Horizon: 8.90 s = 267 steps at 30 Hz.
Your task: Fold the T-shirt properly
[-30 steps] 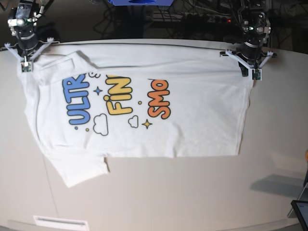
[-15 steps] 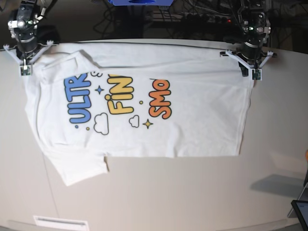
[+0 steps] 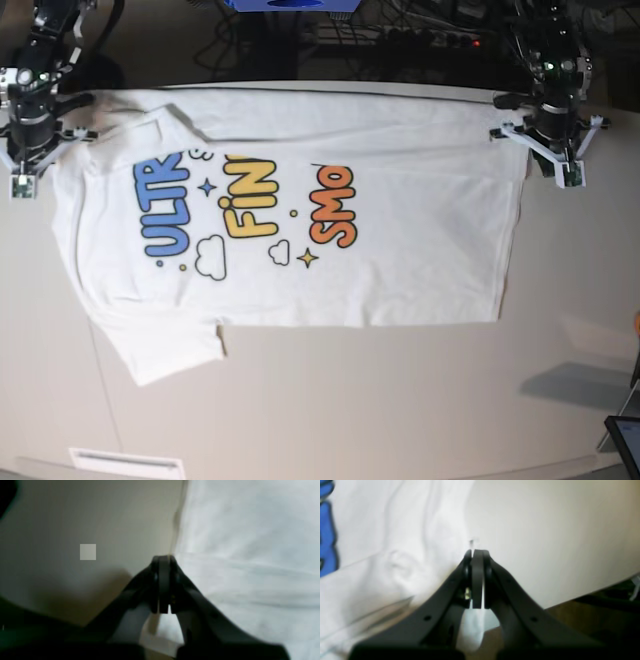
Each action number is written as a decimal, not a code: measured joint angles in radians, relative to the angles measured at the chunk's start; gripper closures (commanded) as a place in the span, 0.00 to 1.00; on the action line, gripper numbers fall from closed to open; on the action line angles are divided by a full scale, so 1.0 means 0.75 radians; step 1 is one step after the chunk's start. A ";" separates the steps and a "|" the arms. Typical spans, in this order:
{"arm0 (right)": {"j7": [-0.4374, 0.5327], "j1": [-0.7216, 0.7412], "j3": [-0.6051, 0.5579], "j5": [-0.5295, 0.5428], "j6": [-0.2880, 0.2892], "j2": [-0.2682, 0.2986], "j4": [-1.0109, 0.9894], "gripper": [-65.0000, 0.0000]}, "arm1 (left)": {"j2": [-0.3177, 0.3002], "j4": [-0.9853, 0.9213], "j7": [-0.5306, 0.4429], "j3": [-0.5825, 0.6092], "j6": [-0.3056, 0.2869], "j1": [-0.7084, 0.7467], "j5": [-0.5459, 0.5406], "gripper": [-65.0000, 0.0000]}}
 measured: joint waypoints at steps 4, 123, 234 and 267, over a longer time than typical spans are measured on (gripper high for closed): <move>-0.018 0.120 0.012 0.005 0.119 0.063 -0.002 0.82 | -0.033 0.004 0.062 -0.075 -0.004 -0.134 -0.004 1.00; -0.159 1.369 -0.033 0.336 0.564 0.359 -1.881 0.99 | -0.151 -1.774 -0.022 -0.022 -0.395 -1.469 0.007 0.07; 0.036 1.256 -0.157 0.340 0.570 0.336 -1.575 1.00 | -0.126 -1.074 0.263 0.231 -0.409 -1.284 0.006 1.00; -0.180 1.033 -0.157 0.341 0.574 0.329 -1.175 1.00 | -0.176 -0.754 0.368 0.233 -0.409 -0.948 -0.238 1.00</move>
